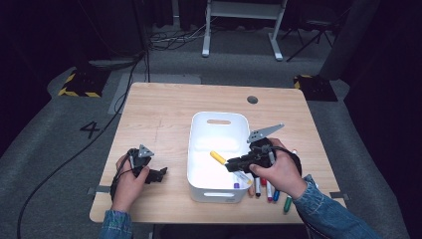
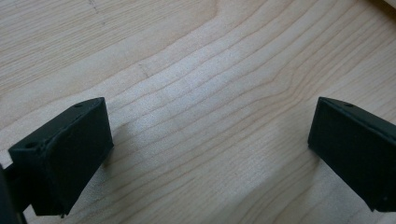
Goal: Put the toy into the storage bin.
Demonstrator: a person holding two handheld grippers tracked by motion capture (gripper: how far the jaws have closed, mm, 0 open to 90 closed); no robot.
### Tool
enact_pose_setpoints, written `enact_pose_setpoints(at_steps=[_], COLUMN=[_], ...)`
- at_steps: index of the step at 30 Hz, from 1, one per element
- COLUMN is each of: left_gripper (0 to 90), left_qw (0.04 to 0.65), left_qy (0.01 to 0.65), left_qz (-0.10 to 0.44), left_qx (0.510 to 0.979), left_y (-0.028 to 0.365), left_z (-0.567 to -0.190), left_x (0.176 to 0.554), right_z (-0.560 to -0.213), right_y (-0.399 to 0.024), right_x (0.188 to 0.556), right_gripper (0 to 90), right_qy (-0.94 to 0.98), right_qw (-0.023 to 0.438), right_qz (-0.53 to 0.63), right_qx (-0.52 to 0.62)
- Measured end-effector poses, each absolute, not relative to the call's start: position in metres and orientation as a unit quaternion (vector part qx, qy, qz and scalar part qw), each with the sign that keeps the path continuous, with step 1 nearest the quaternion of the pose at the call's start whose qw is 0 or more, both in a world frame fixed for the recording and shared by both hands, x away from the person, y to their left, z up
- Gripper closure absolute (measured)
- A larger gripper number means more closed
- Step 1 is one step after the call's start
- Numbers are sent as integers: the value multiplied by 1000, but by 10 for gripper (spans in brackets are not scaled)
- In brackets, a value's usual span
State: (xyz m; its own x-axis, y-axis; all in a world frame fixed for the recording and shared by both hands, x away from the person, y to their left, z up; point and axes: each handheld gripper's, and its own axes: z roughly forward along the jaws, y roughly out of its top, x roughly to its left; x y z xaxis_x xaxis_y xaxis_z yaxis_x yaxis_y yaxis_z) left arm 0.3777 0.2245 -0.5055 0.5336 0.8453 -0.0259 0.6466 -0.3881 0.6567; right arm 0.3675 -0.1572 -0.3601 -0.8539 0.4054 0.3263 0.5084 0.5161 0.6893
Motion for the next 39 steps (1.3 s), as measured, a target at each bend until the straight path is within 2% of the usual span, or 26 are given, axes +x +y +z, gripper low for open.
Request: enact_pose_setpoints(at_steps=[17,19,22,25,39], left_gripper=[0,0,0,0,0], left_qw=[313,313,314,313,313], left_qy=[456,456,456,456,456], left_qz=[158,159,159,159,160], left_qx=[818,818,817,818,817], left_y=[225,225,225,225,224], left_z=[-505,-505,-506,-505,-506], left_x=[378,378,378,378,378], right_z=[-373,-374,-375,-375,-358], right_y=[-150,-150,-152,-156,-197], right_x=[362,361,362,362,371], right_gripper=[763,727,612,577,577], right_qy=[-887,-887,-878,-873,-850], right_qw=[44,50,48,40,-2], right_qz=[-384,-377,-399,-413,-440], right_qx=[-254,-262,-259,-256,-290])
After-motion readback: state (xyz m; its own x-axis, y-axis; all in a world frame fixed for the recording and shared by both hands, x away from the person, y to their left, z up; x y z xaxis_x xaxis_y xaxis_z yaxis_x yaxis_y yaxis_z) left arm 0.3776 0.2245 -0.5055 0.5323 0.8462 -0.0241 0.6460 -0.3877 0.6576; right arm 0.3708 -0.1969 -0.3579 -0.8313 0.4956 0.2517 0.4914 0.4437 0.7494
